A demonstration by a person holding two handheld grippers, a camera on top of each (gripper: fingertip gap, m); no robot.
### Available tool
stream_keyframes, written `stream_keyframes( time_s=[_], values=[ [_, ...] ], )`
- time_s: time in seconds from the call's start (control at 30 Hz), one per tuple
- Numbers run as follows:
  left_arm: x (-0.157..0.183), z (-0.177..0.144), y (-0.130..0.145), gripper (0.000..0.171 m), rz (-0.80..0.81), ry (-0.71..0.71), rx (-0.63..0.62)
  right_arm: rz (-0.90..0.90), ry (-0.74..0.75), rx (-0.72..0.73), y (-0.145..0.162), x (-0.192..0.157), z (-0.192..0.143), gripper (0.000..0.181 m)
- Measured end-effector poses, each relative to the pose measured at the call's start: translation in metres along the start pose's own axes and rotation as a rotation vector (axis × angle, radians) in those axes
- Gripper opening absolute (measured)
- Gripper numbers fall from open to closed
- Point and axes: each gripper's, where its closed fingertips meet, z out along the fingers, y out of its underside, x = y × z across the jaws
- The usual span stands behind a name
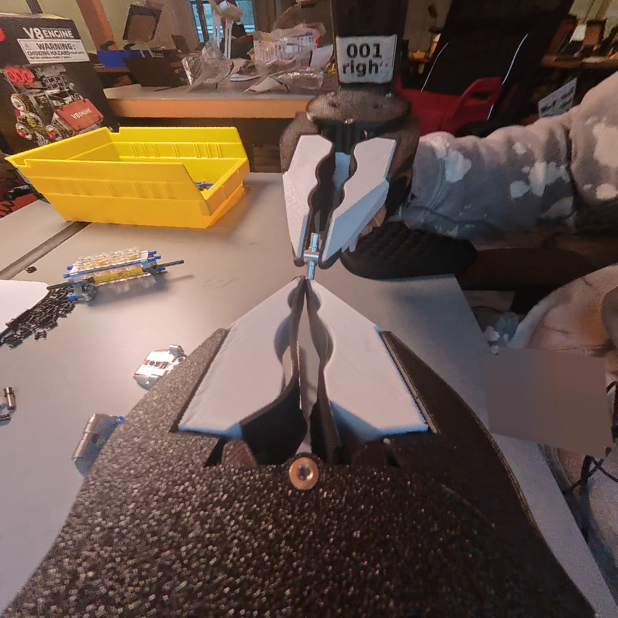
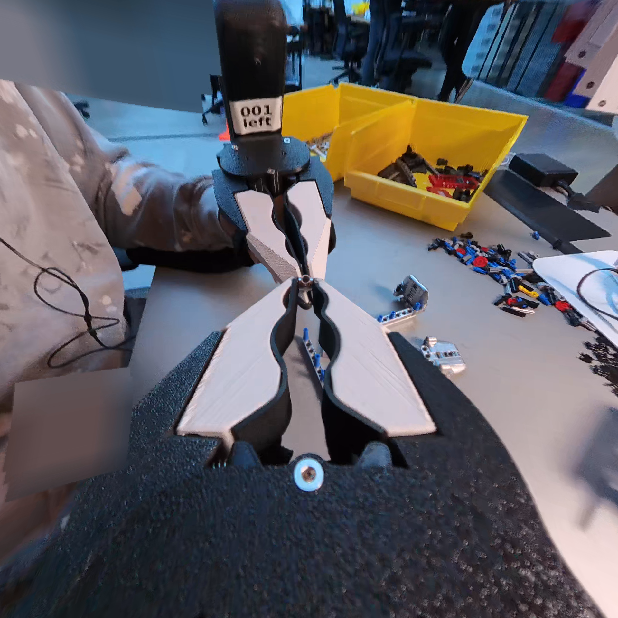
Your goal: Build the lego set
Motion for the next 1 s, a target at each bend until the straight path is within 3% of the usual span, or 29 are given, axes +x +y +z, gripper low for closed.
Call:
stream_keyframes(
  time_s=[0.13, 0.23, 0.33, 0.5, 0.73, 1.0],
  values=[
    [0.003, 0.006, 0.012, 0.0, 0.04, -0.003, -0.065, -0.09, -0.003, -0.129, 0.01, -0.003, 0.001, 0.006],
    [0.007, 0.008, 0.016, 0.0, -0.007, 0.039, -0.07, -0.126, -0.006, -0.133, 0.006, -0.004, 0.002, 0.006],
    [0.01, 0.007, 0.009, 0.016, 0.002, 0.045, -0.027, -0.133, -0.005, -0.139, 0.008, -0.004, 0.004, 0.006],
    [0.008, 0.01, 0.016, 0.001, 0.07, 0.014, -0.075, -0.117, -0.027, -0.174, 0.018, -0.007, 0.004, 0.006],
    [0.007, 0.016, 0.033, 0.001, 0.13, -0.019, -0.172, -0.208, -0.034, -0.365, 0.039, -0.005, 0.001, 0.007],
    [0.007, 0.018, 0.032, 0.0, 0.093, -0.006, -0.152, -0.241, -0.037, -0.387, 0.035, -0.005, 0.003, 0.005]
  ],
)
